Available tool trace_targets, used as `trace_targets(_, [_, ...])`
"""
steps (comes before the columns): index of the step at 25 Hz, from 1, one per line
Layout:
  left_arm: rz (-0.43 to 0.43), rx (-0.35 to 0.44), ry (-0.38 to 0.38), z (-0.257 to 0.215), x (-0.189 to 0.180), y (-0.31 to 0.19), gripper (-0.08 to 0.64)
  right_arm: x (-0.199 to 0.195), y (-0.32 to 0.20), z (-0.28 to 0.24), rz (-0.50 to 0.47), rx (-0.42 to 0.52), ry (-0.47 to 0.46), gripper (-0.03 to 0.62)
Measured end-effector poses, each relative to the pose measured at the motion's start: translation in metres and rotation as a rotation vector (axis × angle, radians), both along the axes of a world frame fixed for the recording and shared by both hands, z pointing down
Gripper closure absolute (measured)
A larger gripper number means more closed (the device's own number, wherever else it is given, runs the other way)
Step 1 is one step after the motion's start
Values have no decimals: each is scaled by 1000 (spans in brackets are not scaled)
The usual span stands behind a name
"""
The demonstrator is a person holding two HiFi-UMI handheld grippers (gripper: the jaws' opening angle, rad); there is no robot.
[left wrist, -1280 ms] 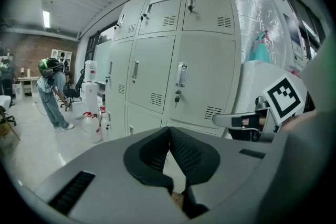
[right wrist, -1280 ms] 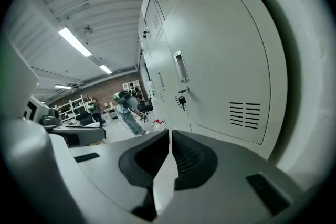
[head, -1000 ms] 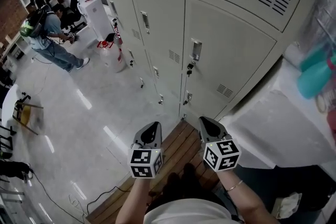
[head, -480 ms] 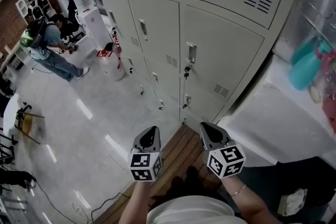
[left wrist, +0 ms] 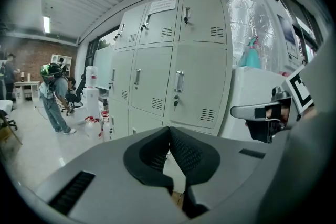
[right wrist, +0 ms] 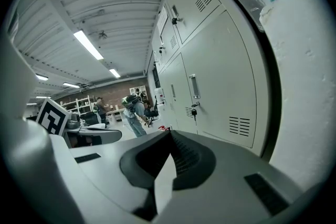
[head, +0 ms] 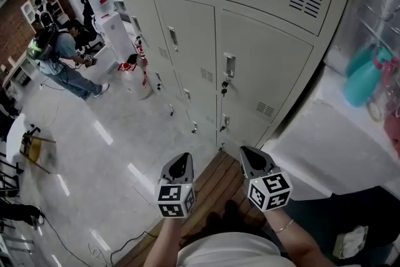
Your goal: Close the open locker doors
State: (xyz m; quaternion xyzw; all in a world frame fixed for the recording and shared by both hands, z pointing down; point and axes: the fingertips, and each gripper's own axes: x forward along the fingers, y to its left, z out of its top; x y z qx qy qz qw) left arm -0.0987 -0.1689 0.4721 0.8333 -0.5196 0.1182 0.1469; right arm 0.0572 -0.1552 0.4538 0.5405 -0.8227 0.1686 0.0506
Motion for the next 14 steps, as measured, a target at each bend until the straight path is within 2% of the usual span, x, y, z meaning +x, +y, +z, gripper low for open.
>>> trace_targets(14, [-1,12,8,-5,2,0,541,-5,3,12,-16,-28,8,589])
